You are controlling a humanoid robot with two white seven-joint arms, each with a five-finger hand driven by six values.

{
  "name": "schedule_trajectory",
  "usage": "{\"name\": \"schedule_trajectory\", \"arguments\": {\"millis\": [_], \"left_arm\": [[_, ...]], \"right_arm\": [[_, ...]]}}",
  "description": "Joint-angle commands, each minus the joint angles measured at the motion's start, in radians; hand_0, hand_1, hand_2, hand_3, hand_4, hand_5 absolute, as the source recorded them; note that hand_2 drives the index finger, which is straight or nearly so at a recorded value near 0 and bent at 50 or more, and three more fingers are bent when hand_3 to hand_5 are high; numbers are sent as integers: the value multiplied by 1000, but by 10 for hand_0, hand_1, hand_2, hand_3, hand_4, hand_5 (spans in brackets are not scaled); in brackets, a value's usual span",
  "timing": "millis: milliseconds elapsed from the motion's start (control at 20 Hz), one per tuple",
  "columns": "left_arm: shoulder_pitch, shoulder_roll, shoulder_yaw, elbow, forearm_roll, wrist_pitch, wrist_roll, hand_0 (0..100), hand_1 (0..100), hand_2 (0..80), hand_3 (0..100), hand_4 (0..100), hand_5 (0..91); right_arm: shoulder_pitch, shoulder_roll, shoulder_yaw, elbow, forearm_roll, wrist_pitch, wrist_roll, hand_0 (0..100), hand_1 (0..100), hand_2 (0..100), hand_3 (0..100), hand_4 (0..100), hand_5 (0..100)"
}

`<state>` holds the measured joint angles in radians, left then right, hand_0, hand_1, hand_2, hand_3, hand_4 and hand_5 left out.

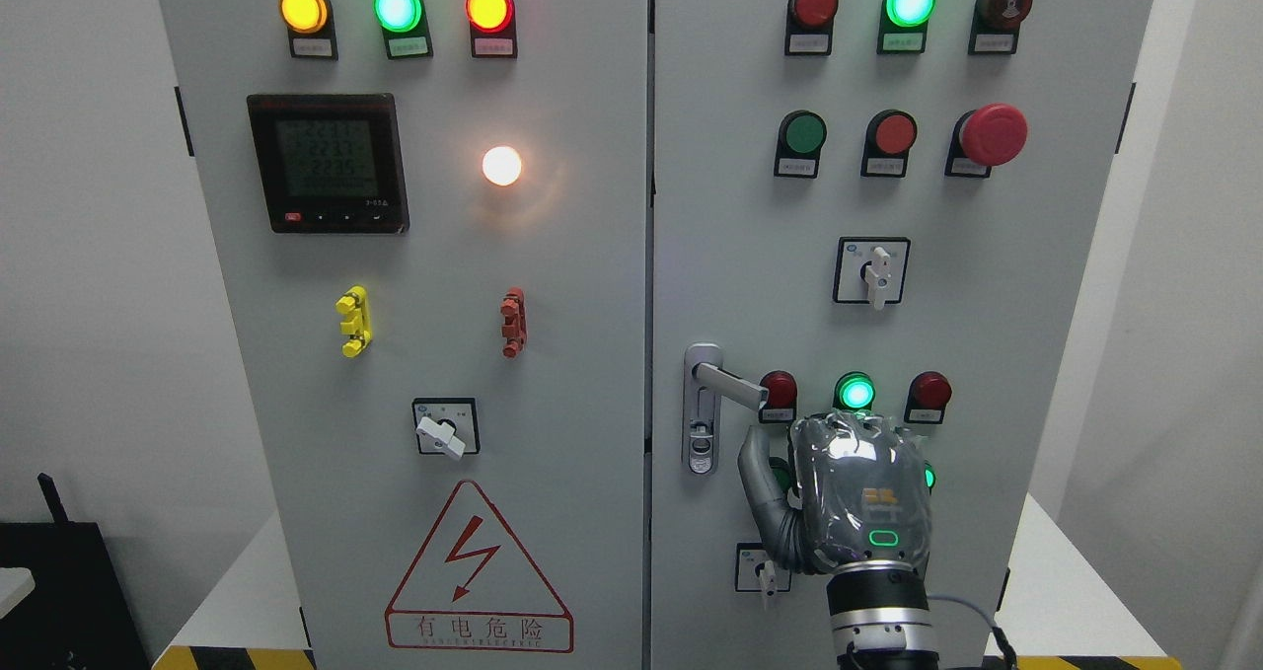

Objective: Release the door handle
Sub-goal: 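Open the right hand and pull it away from the latch handle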

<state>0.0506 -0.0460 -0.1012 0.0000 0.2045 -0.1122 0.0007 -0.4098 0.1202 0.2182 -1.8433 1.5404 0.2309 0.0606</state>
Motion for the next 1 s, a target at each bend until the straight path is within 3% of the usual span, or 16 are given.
{"name": "schedule_trajectory", "arguments": {"millis": [0, 200, 401, 801, 951], "left_arm": [[0, 0, 0, -31, -1, 0, 1, 120, 389, 0, 0, 0, 0], [0, 0, 0, -31, -1, 0, 1, 120, 389, 0, 0, 0, 0], [0, 0, 0, -31, 1, 0, 1, 120, 389, 0, 0, 0, 0], [0, 0, 0, -31, 1, 0, 1, 120, 389, 0, 0, 0, 0], [0, 0, 0, -31, -1, 0, 1, 120, 389, 0, 0, 0, 0]], "right_arm": [[65, -83, 24, -66, -75, -10, -37, 700, 0, 1000, 1000, 1000, 948], [75, -221, 40, -82, -147, -10, -87, 712, 0, 1000, 1000, 1000, 947], [85, -327, 52, -111, -223, -8, -94, 691, 0, 1000, 1000, 1000, 947], [91, -582, 128, -166, -394, -7, -232, 617, 0, 961, 1000, 938, 918], [77, -637, 151, -171, -440, 4, -240, 572, 0, 888, 1000, 912, 910]]}}
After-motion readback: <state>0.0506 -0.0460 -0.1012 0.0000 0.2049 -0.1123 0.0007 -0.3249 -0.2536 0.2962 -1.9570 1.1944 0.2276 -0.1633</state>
